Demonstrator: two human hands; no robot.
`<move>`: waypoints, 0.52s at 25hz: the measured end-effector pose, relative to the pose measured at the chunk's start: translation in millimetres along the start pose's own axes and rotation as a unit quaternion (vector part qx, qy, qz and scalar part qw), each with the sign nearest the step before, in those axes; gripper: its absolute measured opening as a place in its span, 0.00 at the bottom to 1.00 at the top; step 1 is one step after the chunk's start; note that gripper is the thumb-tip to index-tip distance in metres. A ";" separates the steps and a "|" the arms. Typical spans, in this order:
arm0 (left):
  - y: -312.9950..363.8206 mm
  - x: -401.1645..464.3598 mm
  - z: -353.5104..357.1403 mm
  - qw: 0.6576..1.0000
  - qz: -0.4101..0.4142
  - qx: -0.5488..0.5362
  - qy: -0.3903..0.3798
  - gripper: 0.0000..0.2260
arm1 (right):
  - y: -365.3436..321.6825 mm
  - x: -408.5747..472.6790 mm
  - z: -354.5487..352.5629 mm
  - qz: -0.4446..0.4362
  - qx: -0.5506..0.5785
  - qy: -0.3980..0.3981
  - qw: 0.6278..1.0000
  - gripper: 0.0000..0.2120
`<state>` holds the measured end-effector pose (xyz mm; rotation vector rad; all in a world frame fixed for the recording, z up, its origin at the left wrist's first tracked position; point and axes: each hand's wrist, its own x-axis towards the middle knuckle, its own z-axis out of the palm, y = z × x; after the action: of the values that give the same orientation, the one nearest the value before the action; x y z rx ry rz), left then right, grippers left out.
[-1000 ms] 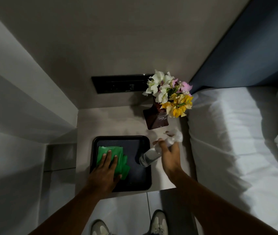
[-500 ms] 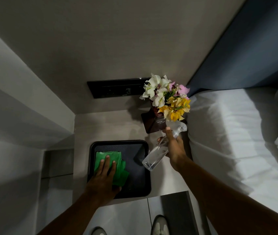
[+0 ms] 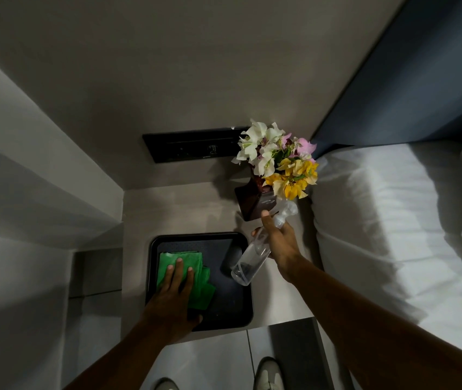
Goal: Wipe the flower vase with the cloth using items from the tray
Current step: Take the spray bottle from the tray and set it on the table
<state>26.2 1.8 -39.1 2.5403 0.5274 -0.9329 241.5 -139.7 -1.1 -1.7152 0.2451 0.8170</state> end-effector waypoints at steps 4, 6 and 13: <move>-0.5 1.4 -0.1 1.000 0.007 -0.001 0.004 0.46 | 0.3 2.3 2.2 -0.022 -0.007 -0.002 1.000 0.08; -1.3 1.6 0.3 1.000 0.006 0.002 0.009 0.46 | 0.0 3.7 3.5 -0.028 -0.002 -0.006 1.000 0.07; -1.5 2.3 3.5 1.000 0.005 -0.014 0.012 0.46 | 2.5 7.6 8.0 -0.034 0.014 -0.001 0.999 0.07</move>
<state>25.3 2.0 -43.5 2.5296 0.5306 -0.8861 242.5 -131.2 -8.5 -1.6877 0.1949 0.7606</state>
